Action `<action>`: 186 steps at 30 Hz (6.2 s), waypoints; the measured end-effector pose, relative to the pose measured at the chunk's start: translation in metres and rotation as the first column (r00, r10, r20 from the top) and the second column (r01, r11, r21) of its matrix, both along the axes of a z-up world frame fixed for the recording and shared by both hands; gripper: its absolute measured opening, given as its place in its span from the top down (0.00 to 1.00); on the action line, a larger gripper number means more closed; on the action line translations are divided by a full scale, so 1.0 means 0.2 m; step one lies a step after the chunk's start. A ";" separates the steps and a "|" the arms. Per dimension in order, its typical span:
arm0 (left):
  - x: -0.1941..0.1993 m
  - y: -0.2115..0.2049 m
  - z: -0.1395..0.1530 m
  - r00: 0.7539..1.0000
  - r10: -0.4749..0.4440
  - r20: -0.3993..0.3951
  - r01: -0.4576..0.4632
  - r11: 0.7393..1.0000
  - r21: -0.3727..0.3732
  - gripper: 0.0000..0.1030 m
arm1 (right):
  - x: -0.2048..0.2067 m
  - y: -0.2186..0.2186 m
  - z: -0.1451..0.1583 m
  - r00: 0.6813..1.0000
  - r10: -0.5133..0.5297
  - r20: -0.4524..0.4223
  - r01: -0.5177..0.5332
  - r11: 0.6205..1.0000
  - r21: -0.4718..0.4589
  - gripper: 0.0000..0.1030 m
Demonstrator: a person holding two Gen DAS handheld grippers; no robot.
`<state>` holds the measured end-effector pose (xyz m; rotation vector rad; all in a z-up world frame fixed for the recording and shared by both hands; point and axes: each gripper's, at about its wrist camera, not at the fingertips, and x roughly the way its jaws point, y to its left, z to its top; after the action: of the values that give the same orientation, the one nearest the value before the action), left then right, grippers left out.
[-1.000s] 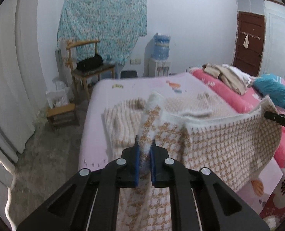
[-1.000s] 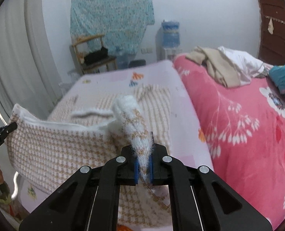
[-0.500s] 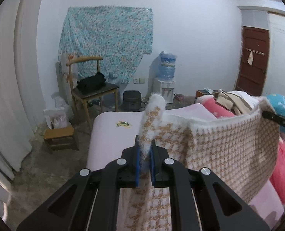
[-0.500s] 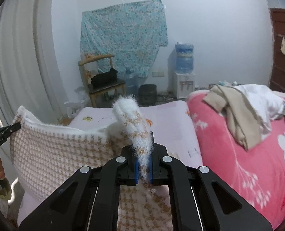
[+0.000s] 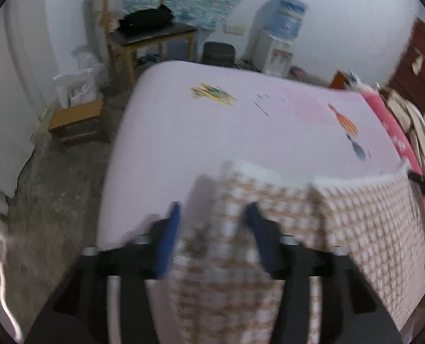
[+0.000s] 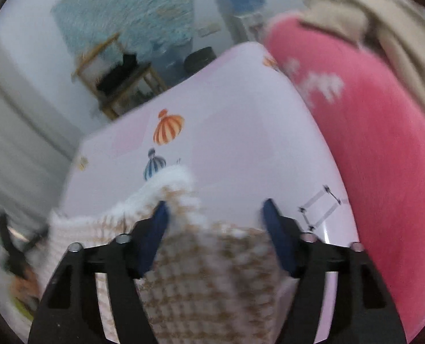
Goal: Fold large clothes
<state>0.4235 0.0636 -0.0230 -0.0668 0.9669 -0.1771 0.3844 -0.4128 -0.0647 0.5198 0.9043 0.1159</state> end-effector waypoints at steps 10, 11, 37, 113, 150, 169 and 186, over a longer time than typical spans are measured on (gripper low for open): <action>-0.20 0.22 0.30 0.991 0.109 0.072 -0.095 0.980 -0.174 0.38 | -0.32 -0.25 0.18 0.988 -0.140 0.060 0.133 0.984 0.116 0.34; -0.25 0.21 0.32 0.992 0.096 0.081 -0.082 0.984 -0.159 0.36 | -0.39 -0.21 0.23 0.989 -0.128 0.072 0.121 0.989 0.083 0.34; -1.66 -0.34 0.45 0.952 0.034 0.305 -0.070 0.992 0.106 0.05 | -1.76 0.85 0.47 0.957 -0.004 0.291 0.172 0.816 -0.553 0.08; -1.54 -0.44 0.28 0.991 0.123 0.059 -0.130 0.980 0.152 0.05 | -1.68 1.01 0.29 0.998 0.051 0.025 -0.033 0.882 -0.471 0.08; -1.56 -0.44 0.30 0.990 0.122 0.073 -0.132 0.981 0.144 0.05 | -1.69 1.02 0.32 0.998 0.047 0.029 -0.028 0.878 -0.477 0.08; -1.56 -0.44 0.31 0.990 0.123 0.072 -0.132 0.981 0.143 0.05 | -1.69 1.03 0.32 0.998 0.048 0.027 -0.029 0.877 -0.480 0.08; -1.56 -0.44 0.31 0.990 0.123 0.071 -0.132 0.981 0.142 0.05 | -1.69 1.03 0.31 0.999 0.047 0.026 -0.029 0.877 -0.480 0.08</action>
<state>0.1113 -0.0244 0.0384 0.0117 0.9077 0.0102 0.0472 -0.2068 -0.0025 0.0345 0.8689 -0.0656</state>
